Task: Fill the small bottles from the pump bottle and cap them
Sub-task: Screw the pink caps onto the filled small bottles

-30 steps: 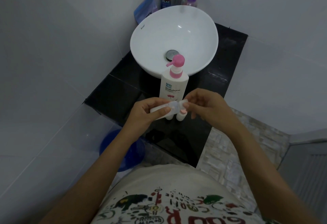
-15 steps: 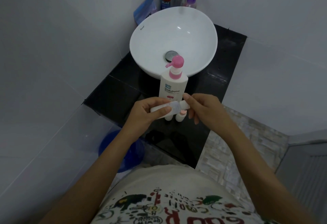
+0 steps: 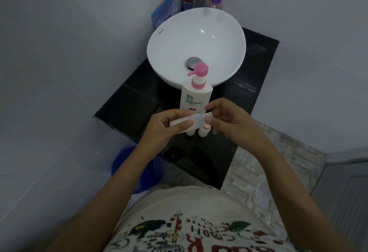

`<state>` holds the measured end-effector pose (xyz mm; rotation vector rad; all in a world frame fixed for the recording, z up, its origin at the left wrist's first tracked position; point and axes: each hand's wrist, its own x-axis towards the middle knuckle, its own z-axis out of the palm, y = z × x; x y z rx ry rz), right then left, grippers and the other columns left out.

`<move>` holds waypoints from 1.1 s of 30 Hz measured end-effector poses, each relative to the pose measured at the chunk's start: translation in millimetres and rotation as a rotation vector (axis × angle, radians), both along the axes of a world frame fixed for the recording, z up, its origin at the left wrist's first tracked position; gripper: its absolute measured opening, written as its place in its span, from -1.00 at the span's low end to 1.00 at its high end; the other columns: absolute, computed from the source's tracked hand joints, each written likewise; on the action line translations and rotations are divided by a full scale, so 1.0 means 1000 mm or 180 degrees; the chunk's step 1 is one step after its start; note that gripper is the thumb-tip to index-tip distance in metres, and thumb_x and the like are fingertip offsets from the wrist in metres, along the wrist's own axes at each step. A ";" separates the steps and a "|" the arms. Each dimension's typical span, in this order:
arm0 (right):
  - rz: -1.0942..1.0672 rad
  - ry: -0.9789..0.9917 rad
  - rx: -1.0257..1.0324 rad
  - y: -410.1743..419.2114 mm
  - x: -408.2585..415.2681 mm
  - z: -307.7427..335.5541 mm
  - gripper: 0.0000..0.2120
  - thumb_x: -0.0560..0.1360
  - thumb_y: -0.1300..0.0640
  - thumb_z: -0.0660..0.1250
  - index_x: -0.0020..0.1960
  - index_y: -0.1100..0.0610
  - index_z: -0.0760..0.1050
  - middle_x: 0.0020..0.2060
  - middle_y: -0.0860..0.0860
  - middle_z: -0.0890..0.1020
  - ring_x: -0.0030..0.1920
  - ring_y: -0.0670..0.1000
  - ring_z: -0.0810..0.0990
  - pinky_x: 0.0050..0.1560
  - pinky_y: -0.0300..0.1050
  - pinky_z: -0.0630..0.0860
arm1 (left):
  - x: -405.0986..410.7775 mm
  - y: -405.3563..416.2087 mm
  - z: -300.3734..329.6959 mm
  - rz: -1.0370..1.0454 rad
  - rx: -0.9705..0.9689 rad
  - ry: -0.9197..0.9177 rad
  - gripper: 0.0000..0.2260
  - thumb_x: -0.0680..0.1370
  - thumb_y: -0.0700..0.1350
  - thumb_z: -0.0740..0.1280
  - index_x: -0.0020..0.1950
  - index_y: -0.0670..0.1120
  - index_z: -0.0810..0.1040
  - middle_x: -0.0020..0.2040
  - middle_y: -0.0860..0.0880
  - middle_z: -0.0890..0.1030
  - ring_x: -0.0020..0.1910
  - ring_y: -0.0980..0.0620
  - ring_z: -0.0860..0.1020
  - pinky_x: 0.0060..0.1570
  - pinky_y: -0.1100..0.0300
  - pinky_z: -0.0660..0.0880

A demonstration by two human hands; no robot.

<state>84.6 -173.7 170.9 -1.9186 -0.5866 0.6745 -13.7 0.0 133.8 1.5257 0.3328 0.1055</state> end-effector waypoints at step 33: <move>-0.0215 0.0230 0.0492 0.009 -0.005 -0.003 -0.89 0.48 0.19 0.36 0.00 0.09 0.59 -0.27 0.15 0.65 -0.38 -0.01 0.56 -0.48 -0.27 0.46 | 0.000 0.003 0.001 0.0096 -0.0419 0.0023 -0.82 0.45 -0.25 0.39 0.03 -0.11 0.64 -0.12 0.09 0.71 -0.10 0.20 0.64 -0.15 0.39 0.52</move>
